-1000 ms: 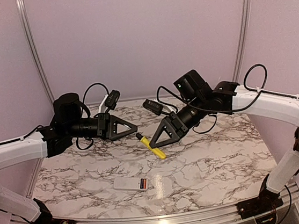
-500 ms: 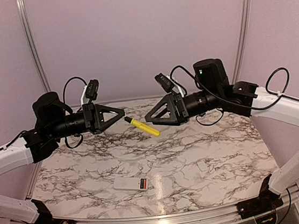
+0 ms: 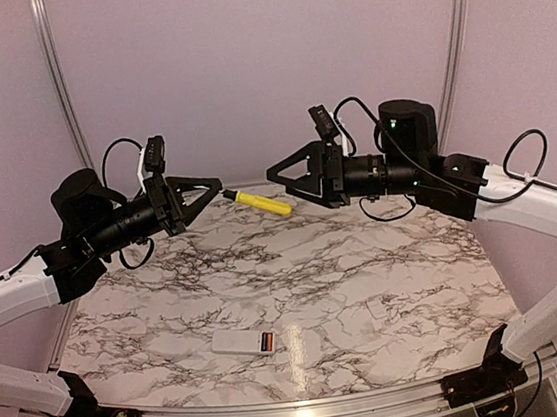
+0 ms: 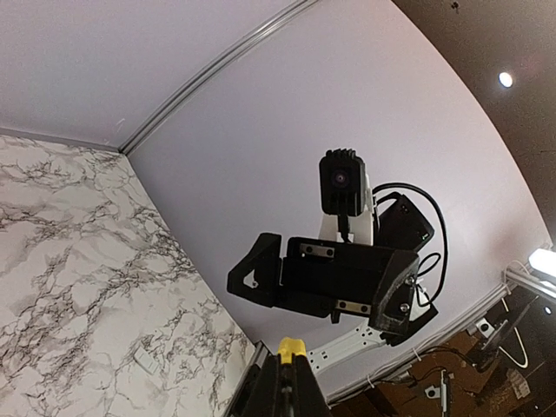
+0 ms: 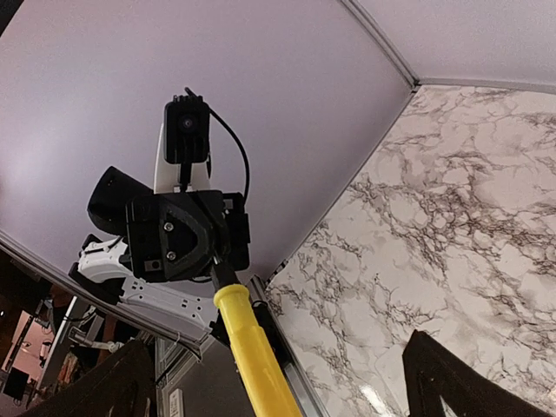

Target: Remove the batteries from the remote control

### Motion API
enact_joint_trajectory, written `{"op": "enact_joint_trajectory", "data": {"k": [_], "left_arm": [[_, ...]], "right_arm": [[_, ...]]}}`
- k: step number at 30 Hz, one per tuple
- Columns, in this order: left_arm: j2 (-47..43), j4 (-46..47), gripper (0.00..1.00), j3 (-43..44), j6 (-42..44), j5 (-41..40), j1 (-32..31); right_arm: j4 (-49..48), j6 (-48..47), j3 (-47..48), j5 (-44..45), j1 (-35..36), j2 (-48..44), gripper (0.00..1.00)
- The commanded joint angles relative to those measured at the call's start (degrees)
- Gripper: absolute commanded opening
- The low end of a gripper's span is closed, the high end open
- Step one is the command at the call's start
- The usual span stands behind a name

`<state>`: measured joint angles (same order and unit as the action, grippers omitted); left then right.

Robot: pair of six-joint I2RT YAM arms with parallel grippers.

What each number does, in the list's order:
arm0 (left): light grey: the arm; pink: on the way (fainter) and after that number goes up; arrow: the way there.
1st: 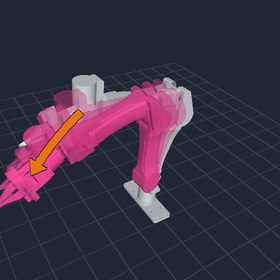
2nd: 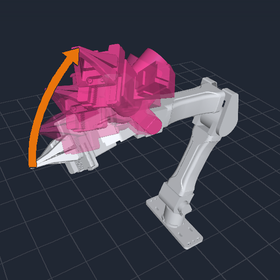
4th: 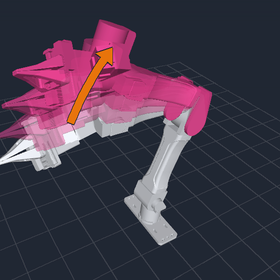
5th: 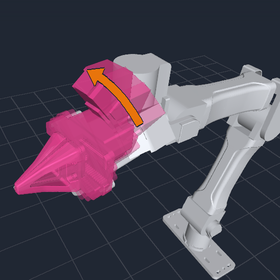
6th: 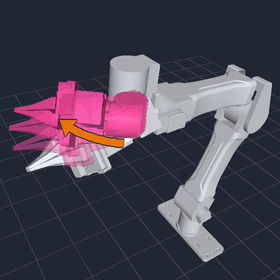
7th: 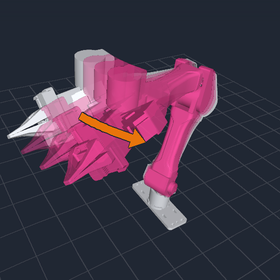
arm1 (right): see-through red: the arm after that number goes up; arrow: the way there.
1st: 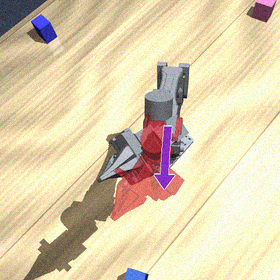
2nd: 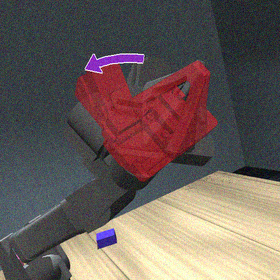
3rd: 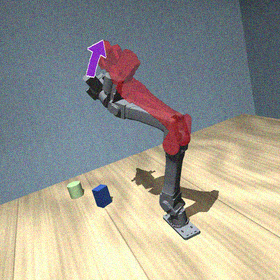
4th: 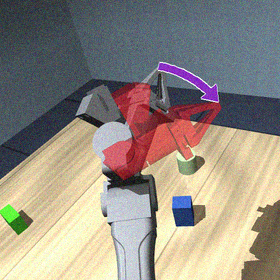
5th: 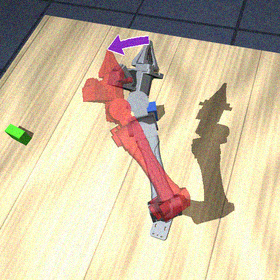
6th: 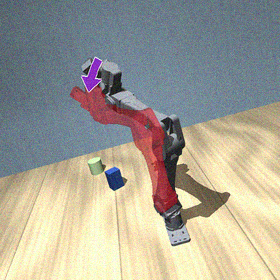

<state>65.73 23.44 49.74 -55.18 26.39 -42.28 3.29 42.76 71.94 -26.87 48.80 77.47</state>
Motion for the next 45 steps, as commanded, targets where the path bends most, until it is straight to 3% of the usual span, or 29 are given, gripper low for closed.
{"op": "enact_joint_trajectory", "data": {"k": [1, 15, 29, 39, 45], "left_arm": [[-0.9, 4.2, 0.00, 1.0, -2.0, -3.4, 0.4], [1.8, 6.7, 0.00, 4.4, -7.5, -4.3, 1.0], [6.7, 9.2, 0.00, 6.9, -9.0, -1.9, 1.1], [7.0, 9.5, 0.00, 7.0, -8.8, -0.9, 1.1], [7.1, 9.0, 0.00, 7.4, -8.5, -0.2, 1.1]], "right_arm": [[-2.8, 1.9, -0.1, 3.5, 0.2, -0.8, 0.99], [-12.0, 3.9, 1.2, -1.1, 0.8, 1.8, 0.93], [-14.1, 2.7, 5.9, -1.6, 2.6, 7.5, 0.73], [-13.5, 1.8, 7.2, -2.1, 2.6, 8.7, 0.66], [-13.5, 1.7, 7.4, -3.1, 2.6, 9.5, 0.54]]}}
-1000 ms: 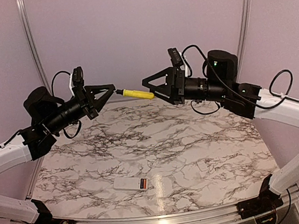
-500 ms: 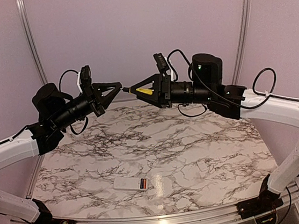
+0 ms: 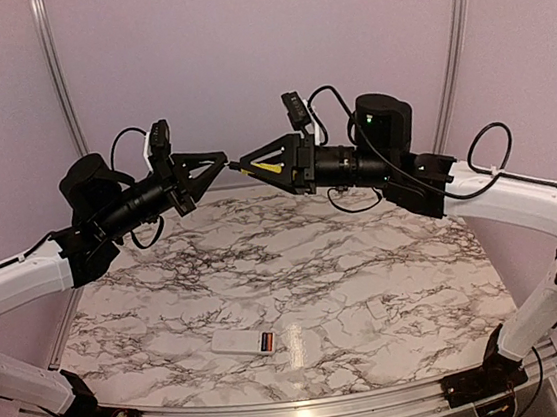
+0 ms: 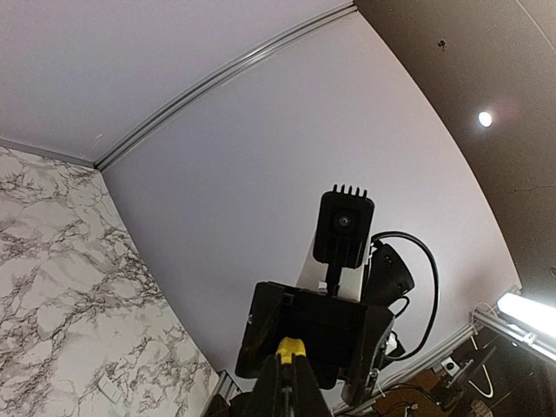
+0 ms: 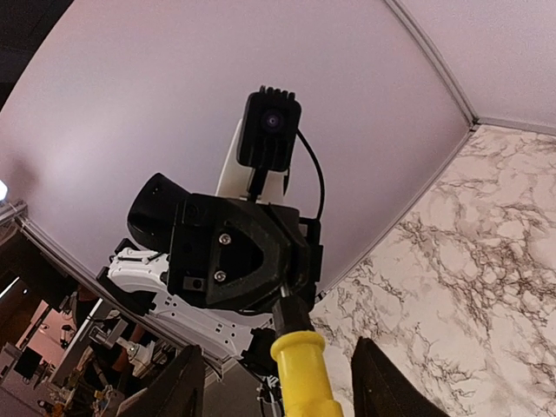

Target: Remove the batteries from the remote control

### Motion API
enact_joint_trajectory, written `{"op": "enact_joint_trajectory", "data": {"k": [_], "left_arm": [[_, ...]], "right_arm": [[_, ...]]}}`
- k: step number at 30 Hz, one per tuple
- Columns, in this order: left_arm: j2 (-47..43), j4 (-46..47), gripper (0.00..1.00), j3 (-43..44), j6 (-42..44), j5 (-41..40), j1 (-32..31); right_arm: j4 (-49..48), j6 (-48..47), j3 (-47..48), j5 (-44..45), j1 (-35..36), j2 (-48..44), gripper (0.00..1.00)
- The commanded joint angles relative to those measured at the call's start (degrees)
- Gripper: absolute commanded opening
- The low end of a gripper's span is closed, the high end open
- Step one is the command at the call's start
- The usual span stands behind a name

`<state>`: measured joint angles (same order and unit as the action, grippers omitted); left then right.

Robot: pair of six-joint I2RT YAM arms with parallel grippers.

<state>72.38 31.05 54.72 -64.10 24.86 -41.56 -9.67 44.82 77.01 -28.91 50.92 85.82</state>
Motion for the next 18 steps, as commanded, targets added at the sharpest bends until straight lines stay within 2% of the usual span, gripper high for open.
{"op": "enact_joint_trajectory", "data": {"k": [1, 7, 9, 13, 15, 18], "left_arm": [[0.4, 1.3, 0.00, 2.4, 0.5, 1.3, 0.3], [0.2, 0.4, 0.00, 2.3, 0.9, 1.6, 0.3], [0.0, 0.2, 0.00, 2.3, 1.1, 1.6, 0.3], [-0.5, -0.2, 0.00, 2.3, 1.4, 1.4, 0.3], [-0.9, -0.5, 0.00, 2.2, 1.5, 1.3, 0.3], [-1.2, -0.8, 0.00, 2.0, 1.6, 1.3, 0.3]], "right_arm": [[-0.6, -0.3, 2.3, -1.2, 0.5, 1.2, 0.52], [-0.5, -0.5, 2.7, -1.2, 0.6, 1.4, 0.41], [0.1, -0.8, 2.9, -0.8, 0.5, 1.3, 0.42], [0.8, -1.3, 2.9, 0.3, 0.5, 0.5, 0.55], [1.4, -1.6, 2.8, 0.7, 0.5, 0.2, 0.56], [1.7, -1.8, 3.0, 0.5, 0.6, 0.1, 0.49]]}}
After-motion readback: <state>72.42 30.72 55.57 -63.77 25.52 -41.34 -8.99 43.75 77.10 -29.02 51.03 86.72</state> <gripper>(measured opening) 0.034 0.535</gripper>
